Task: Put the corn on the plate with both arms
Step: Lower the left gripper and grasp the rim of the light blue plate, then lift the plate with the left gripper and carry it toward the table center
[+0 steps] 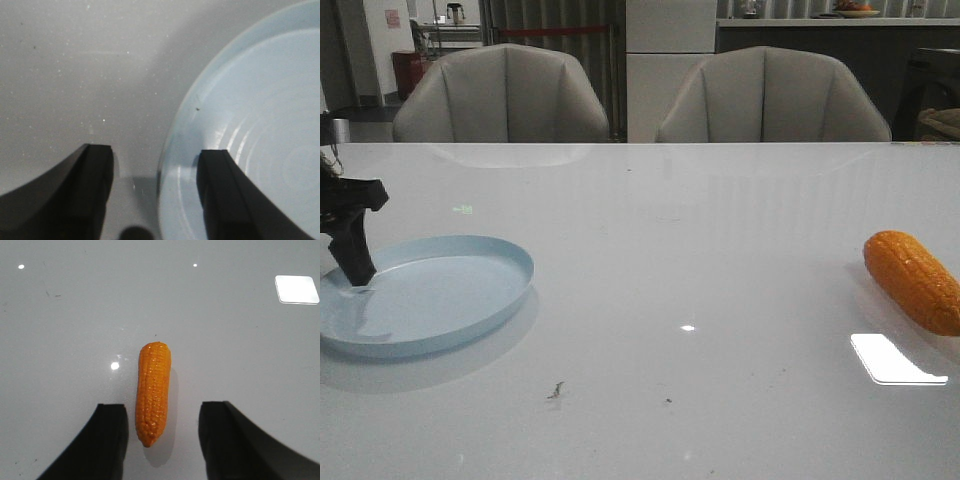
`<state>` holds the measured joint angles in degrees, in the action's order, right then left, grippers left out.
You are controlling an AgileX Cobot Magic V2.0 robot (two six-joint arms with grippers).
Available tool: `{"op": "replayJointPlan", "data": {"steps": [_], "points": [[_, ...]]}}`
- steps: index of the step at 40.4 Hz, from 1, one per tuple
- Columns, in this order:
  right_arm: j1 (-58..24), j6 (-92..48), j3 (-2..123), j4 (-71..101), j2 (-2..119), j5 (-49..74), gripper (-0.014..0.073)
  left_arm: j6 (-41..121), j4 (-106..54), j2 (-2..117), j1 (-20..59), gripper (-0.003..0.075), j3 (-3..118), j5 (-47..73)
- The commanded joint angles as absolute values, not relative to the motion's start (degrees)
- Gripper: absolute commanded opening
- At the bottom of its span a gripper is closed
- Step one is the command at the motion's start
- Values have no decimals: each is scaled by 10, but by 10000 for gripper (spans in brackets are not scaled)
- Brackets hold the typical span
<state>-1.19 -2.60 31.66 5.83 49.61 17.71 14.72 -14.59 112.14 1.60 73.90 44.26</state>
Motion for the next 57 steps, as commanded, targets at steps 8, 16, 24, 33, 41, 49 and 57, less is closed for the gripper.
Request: {"op": "replayJointPlan", "data": {"steps": [8, 16, 24, 33, 41, 49, 57], "points": [[-11, -24, 337, 60, 494, 135, 440, 142, -167, 1105, 15, 90, 756, 437], [-11, -24, 337, 60, 494, 135, 440, 142, -168, 1106, 15, 94, 763, 436], [-11, -24, 337, 60, 494, 135, 440, 142, -171, 1104, 15, 94, 815, 455], [-11, -24, 337, 60, 494, 135, 440, 142, -241, 1104, 15, 94, 891, 501], [-11, -24, 337, 60, 494, 135, 440, 150, -375, 1104, 15, 94, 922, 524], [-11, -24, 337, 60, 494, 135, 440, 150, -465, 1105, 35, 94, 922, 529], [-11, -24, 337, 60, 494, 135, 440, 150, -461, 1122, 88, 94, 922, 530]]}}
